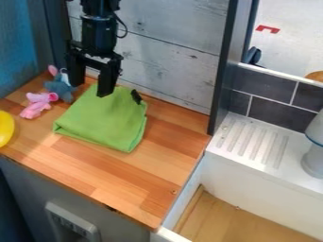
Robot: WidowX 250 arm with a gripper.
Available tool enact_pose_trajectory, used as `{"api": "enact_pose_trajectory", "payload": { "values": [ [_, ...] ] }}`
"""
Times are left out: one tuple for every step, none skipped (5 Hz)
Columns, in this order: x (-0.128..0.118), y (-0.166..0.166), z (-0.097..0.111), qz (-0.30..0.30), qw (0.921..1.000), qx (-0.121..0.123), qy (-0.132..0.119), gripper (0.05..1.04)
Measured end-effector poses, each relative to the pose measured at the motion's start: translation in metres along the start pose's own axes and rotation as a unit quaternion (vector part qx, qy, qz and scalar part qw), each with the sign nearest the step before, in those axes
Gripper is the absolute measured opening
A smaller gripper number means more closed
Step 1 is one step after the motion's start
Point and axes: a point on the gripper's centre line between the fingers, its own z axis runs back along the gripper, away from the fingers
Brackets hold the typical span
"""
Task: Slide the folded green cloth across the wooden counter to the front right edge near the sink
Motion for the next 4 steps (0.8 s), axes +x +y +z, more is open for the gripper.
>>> {"api": "enact_pose_trajectory", "payload": {
  "values": [
    [0.0,-0.002,-0.016,-0.002,0.9998,-0.006,0.021,1.001],
    [0.026,-0.001,-0.019,-0.015,0.998,-0.01,-0.06,1.001],
    [0.045,0.006,-0.029,-0.017,0.9874,0.021,-0.156,1.001],
    [0.056,0.014,-0.018,0.012,0.9822,0.034,-0.184,1.001]
  ]
}}
